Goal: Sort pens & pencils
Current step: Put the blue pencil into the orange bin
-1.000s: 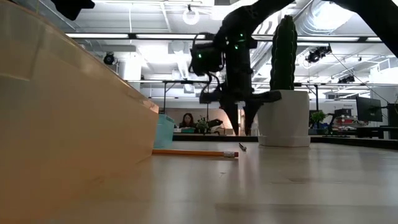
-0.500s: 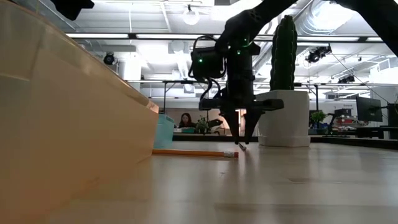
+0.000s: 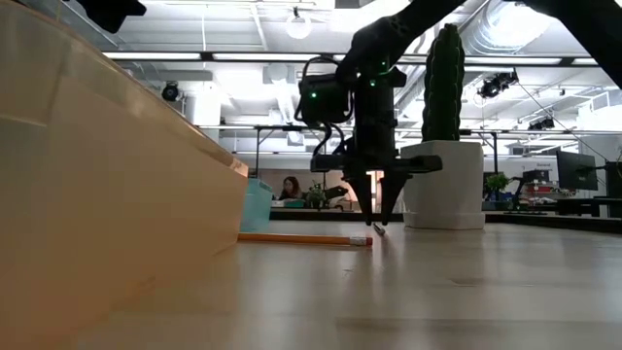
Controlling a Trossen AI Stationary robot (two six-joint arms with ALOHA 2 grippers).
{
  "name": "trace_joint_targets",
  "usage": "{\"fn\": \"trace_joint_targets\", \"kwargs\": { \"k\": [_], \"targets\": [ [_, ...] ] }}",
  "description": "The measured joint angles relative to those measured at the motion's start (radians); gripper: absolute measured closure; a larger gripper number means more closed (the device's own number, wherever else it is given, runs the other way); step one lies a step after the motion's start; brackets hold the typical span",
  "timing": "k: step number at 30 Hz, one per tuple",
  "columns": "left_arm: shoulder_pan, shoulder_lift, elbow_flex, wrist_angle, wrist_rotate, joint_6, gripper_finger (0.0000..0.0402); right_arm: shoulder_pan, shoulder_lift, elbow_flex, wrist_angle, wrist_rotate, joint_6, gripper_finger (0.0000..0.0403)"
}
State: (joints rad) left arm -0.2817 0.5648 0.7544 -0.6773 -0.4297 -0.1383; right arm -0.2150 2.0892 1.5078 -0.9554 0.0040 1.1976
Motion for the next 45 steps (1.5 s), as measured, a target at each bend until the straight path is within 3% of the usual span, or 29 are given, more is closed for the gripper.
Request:
{"fn": "trace_joint_targets", "kwargs": {
  "k": [45],
  "targets": [
    [0.0,0.0,0.0,-0.006,0.003,0.0,0.0305,-0.034,0.0,-0.026,0.0,-0.033,0.036,0.0308]
  ]
}}
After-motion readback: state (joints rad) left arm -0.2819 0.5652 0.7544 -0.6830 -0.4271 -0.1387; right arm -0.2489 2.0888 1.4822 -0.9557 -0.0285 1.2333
